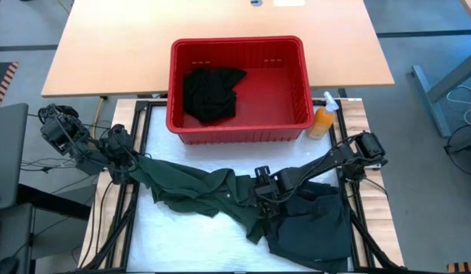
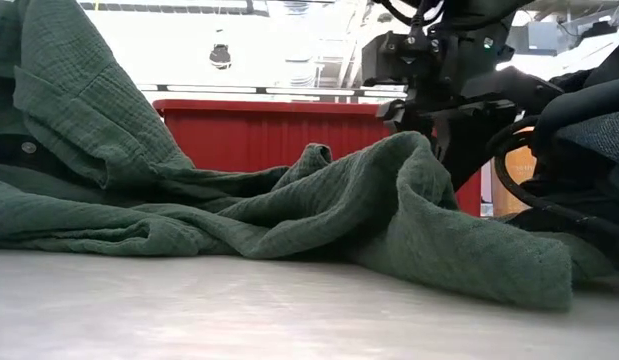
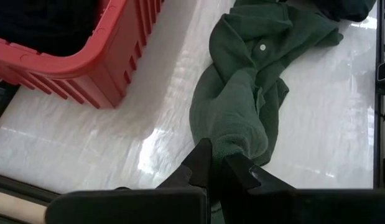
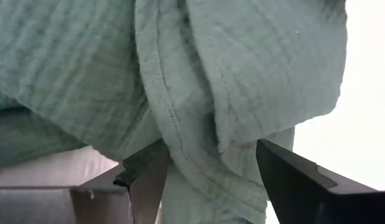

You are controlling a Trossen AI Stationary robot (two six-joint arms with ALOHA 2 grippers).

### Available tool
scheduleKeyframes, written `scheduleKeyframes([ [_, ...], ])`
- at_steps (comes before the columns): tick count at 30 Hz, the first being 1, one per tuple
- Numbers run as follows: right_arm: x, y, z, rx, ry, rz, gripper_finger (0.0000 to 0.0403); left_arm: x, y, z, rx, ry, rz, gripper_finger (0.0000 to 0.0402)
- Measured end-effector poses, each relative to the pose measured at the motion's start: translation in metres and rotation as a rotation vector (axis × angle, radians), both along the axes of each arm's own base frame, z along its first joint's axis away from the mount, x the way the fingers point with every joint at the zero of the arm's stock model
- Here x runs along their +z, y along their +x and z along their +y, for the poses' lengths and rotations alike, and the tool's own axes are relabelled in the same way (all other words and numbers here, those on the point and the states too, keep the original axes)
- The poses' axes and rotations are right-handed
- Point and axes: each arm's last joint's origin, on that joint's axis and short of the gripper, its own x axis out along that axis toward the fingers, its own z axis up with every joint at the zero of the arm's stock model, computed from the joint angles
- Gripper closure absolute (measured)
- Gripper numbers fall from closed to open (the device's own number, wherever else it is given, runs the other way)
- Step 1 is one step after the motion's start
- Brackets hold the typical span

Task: Fold laundry
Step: Fold the green shirt

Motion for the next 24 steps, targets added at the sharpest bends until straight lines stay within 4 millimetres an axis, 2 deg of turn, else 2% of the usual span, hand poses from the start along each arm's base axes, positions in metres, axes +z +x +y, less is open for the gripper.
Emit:
scheduleKeyframes([
  [7,-0.012,0.006,-0.007,-0.093,0.016,0.016,0.0135,0.0,0.0,0.0,-0.005,0.004,0.0,0.0401],
  [11,-0.022,0.008,-0.009,-0.147,0.024,0.044,0.0158,0.0,0.0,0.0,-0.01,0.009,0.001,0.0401],
  [14,-0.024,0.007,-0.009,-0.193,0.035,0.05,0.0196,0.0,0.0,0.0,-0.014,0.006,-0.006,0.0401],
  [21,-0.02,0.007,-0.009,-0.274,0.068,0.027,0.0327,0.001,0.001,-0.001,-0.029,0.014,-0.011,0.0401],
  [24,-0.014,0.009,-0.008,-0.273,0.071,0.024,0.0371,0.001,0.001,-0.001,-0.031,0.016,-0.011,0.0401],
])
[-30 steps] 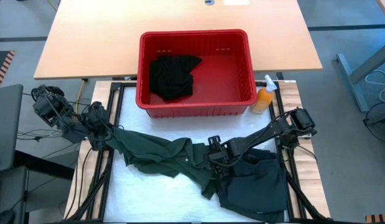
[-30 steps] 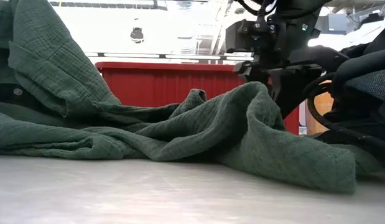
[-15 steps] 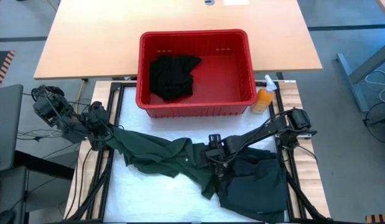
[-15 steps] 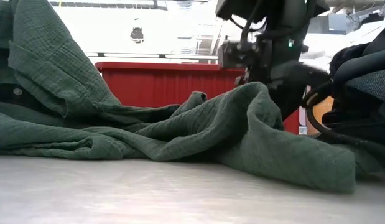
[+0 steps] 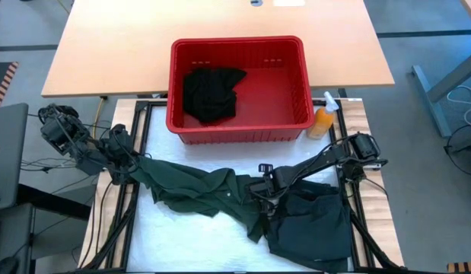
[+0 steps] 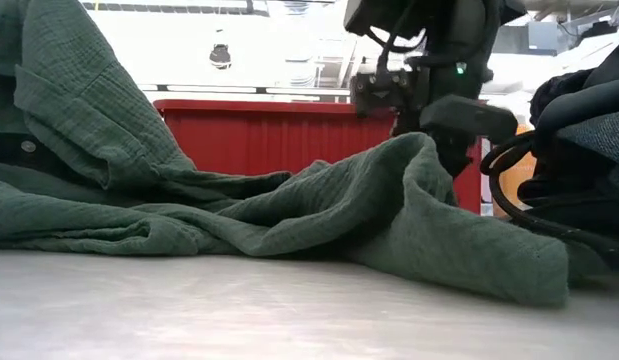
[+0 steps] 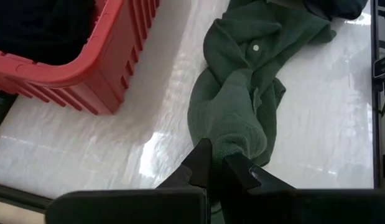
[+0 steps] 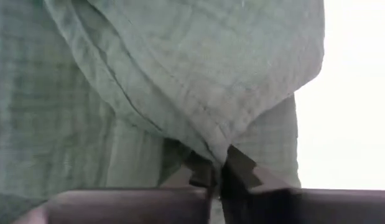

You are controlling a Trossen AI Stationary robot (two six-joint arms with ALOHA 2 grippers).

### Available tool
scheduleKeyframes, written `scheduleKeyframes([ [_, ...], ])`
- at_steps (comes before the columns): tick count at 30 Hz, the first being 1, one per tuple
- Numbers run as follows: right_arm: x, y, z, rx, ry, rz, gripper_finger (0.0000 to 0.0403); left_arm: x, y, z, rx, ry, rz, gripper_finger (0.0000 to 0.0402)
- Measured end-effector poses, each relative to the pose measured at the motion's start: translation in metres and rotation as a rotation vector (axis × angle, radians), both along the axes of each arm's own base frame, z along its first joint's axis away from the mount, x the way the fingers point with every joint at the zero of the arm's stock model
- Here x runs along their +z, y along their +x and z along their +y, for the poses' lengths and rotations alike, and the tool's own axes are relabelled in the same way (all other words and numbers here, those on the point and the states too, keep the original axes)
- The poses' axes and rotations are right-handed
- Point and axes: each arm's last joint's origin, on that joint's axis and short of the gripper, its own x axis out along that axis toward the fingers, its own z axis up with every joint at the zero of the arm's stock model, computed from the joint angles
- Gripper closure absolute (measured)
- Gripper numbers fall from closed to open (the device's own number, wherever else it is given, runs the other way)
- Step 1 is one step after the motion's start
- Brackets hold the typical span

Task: Fold laundry
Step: Fold the green shirt

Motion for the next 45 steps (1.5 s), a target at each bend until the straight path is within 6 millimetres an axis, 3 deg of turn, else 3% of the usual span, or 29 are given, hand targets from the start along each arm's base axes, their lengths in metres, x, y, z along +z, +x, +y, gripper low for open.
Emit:
scheduleKeyframes([
  [5,0.02,0.007,0.002,0.03,-0.006,-0.01,0.0382,0.0,0.0,0.0,-0.003,0.002,0.0,0.0401],
  [11,0.049,0.005,-0.001,0.011,-0.126,0.063,0.0351,0.002,0.002,-0.002,-0.002,-0.019,-0.024,0.0402],
  [17,0.091,-0.012,-0.005,-0.061,-0.393,0.148,0.0383,0.03,0.017,-0.014,-0.141,-0.091,-0.325,0.0401],
  [22,0.143,-0.051,-0.005,-0.215,-0.641,0.026,0.038,0.065,0.011,-0.007,-0.179,-0.023,-0.531,0.0402],
  [26,0.184,-0.094,-0.006,-0.312,-0.581,-0.203,0.0382,0.087,0.001,0.002,-0.177,0.001,-0.608,0.0402],
  [29,0.2,-0.132,-0.007,-0.402,-0.502,-0.368,0.0382,0.102,-0.002,0.003,-0.264,-0.02,-0.678,0.0401],
  [31,0.2,-0.154,-0.008,-0.451,-0.473,-0.471,0.0382,0.105,0.0,-0.004,-0.405,-0.057,-0.69,0.0401],
  [34,0.185,-0.187,-0.013,-0.498,-0.418,-0.564,0.0382,0.093,0.009,-0.016,-0.521,-0.101,-0.566,0.0402],
  [39,0.144,-0.219,-0.03,-0.67,-0.29,-0.548,0.0382,0.058,0.016,-0.019,-0.383,-0.012,-0.213,0.0401],
  [45,0.118,-0.242,-0.047,-0.799,-0.191,-0.491,0.0382,0.057,0.005,-0.006,-0.269,-0.004,-0.232,0.0401],
])
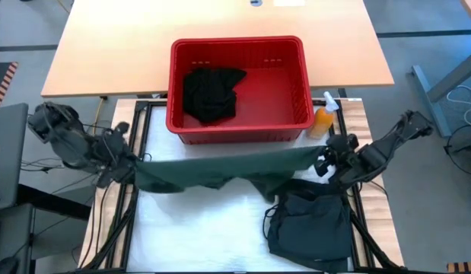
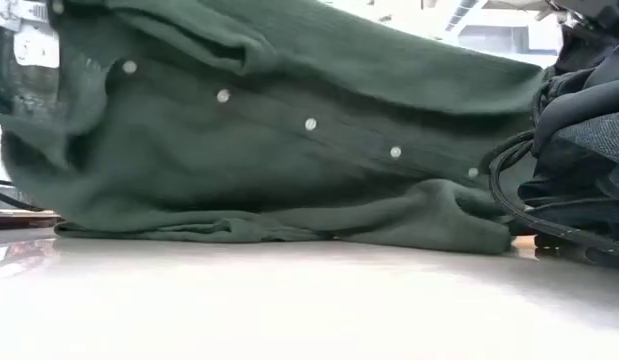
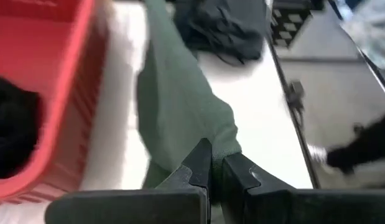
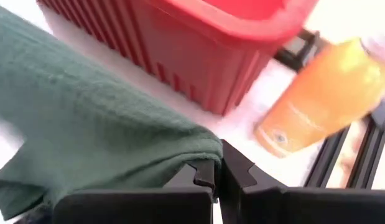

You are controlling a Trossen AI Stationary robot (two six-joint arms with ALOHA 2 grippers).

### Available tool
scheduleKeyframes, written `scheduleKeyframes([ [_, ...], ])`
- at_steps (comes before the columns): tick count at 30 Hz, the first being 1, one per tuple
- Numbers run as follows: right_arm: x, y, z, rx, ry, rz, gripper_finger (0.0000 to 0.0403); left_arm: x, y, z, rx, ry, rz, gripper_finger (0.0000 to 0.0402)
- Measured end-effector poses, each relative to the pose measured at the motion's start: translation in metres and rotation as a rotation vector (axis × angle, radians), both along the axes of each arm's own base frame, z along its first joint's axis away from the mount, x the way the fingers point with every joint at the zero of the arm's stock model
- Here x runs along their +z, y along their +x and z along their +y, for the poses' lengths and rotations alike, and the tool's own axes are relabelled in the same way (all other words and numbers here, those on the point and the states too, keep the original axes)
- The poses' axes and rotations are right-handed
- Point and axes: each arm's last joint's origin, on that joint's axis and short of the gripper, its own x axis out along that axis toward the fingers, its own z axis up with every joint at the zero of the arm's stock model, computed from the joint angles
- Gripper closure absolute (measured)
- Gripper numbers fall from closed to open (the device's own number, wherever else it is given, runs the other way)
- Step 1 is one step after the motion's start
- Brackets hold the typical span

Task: Fold laundry
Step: Fold the green shirt

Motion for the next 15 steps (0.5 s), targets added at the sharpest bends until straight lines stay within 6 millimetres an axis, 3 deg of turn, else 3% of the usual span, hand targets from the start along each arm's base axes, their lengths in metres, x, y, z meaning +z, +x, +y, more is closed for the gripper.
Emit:
scheduleKeyframes([
  [8,0.006,0.001,-0.002,0.001,-0.042,-0.156,0.0382,0.004,-0.016,0.02,0.165,0.066,-0.129,0.0401],
  [15,0.035,0.014,0.004,0.08,-0.104,-0.309,0.0381,0.007,-0.032,0.039,0.299,0.126,-0.235,0.0402],
])
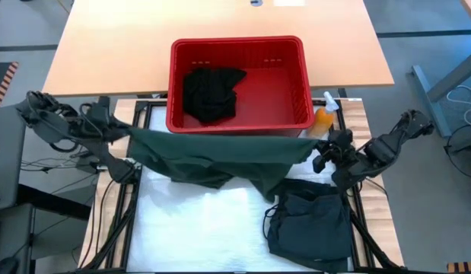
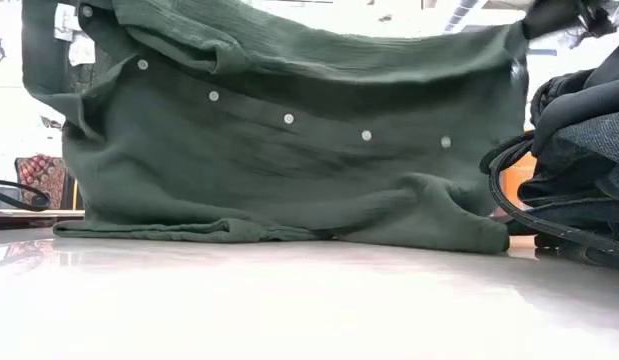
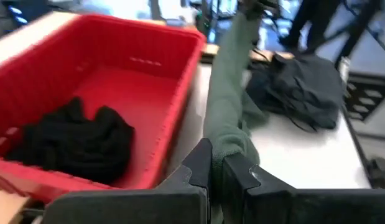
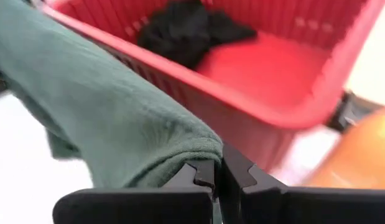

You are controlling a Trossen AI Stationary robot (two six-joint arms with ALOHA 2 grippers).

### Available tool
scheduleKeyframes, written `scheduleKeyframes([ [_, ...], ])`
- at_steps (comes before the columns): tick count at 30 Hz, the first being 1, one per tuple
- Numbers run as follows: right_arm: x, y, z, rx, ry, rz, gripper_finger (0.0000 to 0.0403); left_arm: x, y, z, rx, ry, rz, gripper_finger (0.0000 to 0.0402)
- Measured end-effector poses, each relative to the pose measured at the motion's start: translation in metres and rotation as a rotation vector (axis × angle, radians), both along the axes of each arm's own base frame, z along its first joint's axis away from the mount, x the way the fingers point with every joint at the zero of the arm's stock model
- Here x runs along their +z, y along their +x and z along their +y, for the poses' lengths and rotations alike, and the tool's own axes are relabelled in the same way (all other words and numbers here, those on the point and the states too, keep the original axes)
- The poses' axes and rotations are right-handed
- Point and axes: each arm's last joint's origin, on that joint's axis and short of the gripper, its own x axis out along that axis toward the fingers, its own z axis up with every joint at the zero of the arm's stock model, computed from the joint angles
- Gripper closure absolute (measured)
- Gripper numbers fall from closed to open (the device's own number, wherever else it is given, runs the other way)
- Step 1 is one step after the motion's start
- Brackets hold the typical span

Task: Fold laundry
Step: Fold the green shirt

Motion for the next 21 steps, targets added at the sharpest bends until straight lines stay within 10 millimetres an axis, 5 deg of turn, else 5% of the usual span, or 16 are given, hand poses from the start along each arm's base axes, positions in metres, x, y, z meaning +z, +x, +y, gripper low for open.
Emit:
scheduleKeyframes([
  [7,0.048,0.009,0.005,0.088,-0.051,-0.142,0.0381,0.006,-0.013,0.011,-0.009,-0.074,-0.108,0.0401],
  [21,0.156,0.011,0.009,0.258,-0.32,-0.458,0.038,0.065,-0.012,0.001,-0.371,-0.014,-0.596,0.0401],
])
